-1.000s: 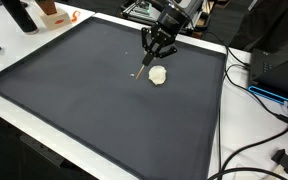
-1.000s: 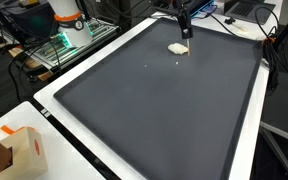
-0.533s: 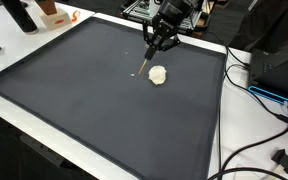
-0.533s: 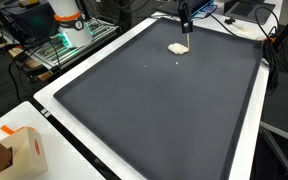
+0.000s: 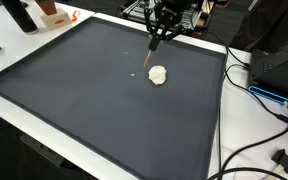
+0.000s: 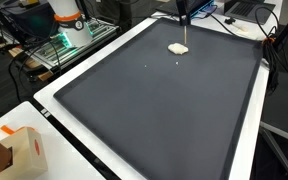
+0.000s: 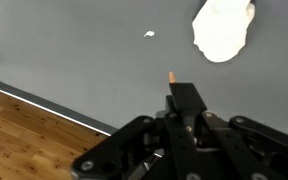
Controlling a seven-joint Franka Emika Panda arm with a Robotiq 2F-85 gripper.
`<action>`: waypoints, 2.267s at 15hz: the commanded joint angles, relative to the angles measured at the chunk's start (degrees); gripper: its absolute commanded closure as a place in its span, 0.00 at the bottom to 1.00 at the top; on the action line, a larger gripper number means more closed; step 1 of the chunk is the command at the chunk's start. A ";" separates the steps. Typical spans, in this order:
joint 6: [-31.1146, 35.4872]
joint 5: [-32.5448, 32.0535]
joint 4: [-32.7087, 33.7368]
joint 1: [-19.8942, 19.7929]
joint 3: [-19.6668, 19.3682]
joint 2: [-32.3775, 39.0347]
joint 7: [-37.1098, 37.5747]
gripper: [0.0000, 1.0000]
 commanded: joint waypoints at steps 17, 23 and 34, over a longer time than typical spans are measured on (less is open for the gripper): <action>-4.74 31.23 -7.42 1.47 2.26 -13.33 -27.76 0.97; -3.65 29.48 -5.37 0.74 2.53 -11.23 -26.32 0.87; 1.07 38.34 -6.26 0.94 1.47 -5.05 -33.58 0.97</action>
